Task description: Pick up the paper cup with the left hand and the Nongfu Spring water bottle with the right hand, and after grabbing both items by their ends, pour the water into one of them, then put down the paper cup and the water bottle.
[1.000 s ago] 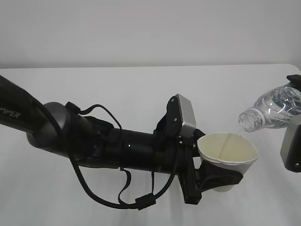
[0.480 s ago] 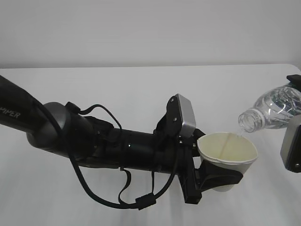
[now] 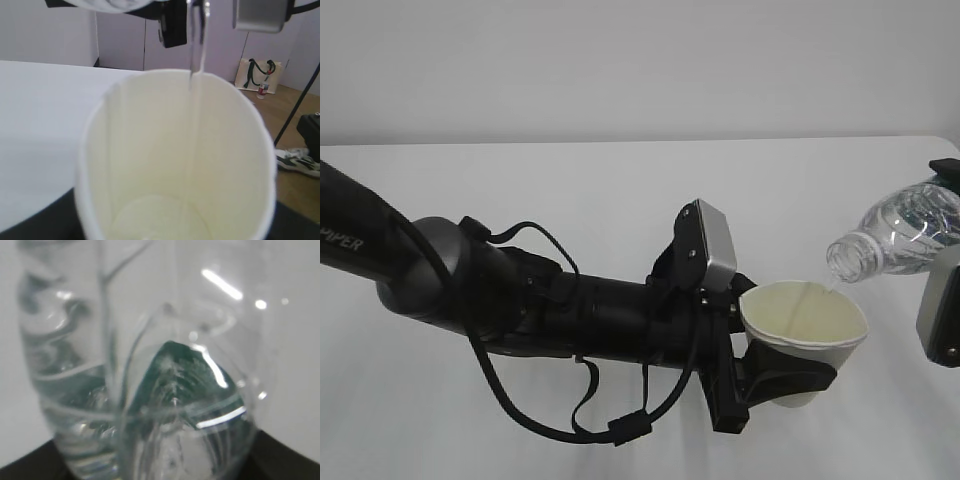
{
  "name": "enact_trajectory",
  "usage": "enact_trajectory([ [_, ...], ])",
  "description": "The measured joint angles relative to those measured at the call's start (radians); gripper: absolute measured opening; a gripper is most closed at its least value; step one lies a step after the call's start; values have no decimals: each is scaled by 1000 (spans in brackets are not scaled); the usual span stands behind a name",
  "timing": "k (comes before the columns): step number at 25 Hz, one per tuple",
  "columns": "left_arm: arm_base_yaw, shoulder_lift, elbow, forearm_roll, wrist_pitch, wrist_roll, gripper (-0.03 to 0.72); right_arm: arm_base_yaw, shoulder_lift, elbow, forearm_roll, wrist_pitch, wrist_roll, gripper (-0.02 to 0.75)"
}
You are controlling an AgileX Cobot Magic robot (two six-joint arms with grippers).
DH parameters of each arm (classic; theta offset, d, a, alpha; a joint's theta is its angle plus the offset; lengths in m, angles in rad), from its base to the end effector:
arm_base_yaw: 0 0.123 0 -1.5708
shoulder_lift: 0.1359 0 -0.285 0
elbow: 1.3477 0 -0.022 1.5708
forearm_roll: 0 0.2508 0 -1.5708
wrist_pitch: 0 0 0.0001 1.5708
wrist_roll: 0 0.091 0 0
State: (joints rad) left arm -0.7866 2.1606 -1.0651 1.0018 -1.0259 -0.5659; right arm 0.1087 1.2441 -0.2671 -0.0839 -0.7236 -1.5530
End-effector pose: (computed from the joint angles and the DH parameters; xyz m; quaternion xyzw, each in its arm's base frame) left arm 0.2376 -0.3310 0.1181 0.5322 0.5595 -0.4776 0.4190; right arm 0.2087 0.0278 0.2065 -0.5915 0.4833 -0.4259 0.4849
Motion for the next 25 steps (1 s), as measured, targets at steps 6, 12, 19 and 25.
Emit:
enact_trajectory([
  [6,0,0,0,0,0,0,426,0,0,0,0,0,0,438],
  [12,0,0,0,0,0,0,426,0,0,0,0,0,-2,438],
  [19,0,0,0,0,0,0,426,0,0,0,0,0,-4,438],
  [25,0,0,0,0,0,0,426,0,0,0,0,0,-5,438],
])
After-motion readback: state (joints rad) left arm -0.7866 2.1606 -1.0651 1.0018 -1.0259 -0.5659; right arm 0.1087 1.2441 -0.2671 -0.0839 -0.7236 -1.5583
